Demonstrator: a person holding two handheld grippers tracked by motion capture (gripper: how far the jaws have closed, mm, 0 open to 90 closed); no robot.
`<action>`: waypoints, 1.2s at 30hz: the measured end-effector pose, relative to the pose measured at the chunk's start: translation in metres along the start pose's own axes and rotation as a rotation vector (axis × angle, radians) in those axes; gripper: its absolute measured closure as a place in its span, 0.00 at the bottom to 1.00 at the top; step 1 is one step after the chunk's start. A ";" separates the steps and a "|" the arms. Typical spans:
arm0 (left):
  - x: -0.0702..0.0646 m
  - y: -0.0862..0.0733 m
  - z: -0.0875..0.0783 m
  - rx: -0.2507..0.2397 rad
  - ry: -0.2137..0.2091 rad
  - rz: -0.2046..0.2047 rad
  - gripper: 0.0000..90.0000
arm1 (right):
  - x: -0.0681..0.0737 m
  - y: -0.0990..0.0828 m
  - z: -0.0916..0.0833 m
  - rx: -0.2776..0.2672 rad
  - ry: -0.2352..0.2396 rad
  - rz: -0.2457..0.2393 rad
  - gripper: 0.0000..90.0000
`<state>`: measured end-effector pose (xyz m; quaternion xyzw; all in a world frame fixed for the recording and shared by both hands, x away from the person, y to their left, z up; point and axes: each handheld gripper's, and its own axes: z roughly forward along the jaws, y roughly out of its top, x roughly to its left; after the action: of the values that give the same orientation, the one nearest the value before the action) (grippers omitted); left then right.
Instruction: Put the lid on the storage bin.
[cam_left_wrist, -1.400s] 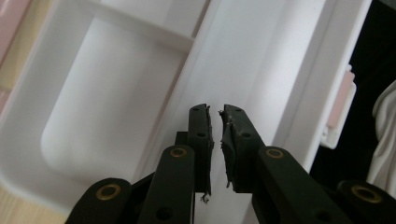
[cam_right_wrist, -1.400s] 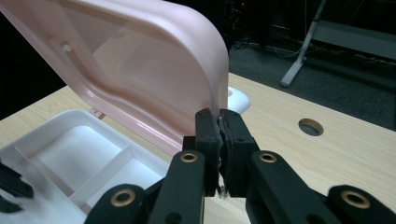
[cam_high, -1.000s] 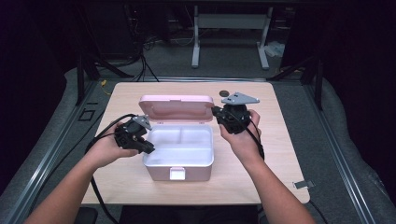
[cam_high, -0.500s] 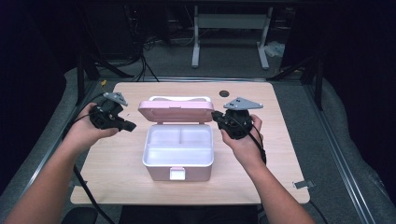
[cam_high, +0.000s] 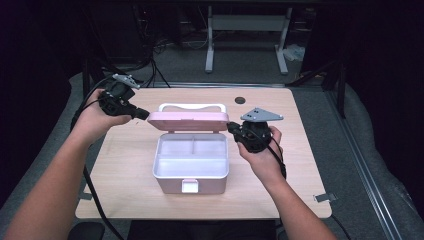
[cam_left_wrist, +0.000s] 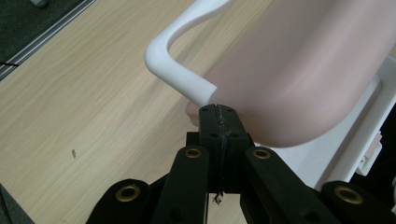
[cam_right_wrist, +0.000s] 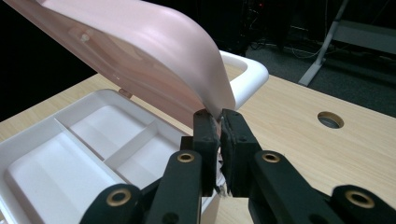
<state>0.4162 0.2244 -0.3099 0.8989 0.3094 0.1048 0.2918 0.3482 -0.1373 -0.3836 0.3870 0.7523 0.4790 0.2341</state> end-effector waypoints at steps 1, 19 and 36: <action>0.000 0.001 0.000 -0.003 -0.002 -0.003 1.00 | 0.000 0.000 0.000 0.001 0.000 0.000 0.94; -0.006 0.004 0.006 -0.035 -0.046 0.008 1.00 | -0.005 -0.008 -0.006 -0.008 0.060 0.025 0.89; -0.016 -0.005 0.011 0.014 -0.047 0.050 1.00 | -0.006 -0.016 -0.011 0.007 0.094 0.008 0.80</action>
<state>0.4051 0.2123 -0.3220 0.9105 0.2808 0.0888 0.2902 0.3374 -0.1520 -0.3936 0.3679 0.7627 0.4948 0.1953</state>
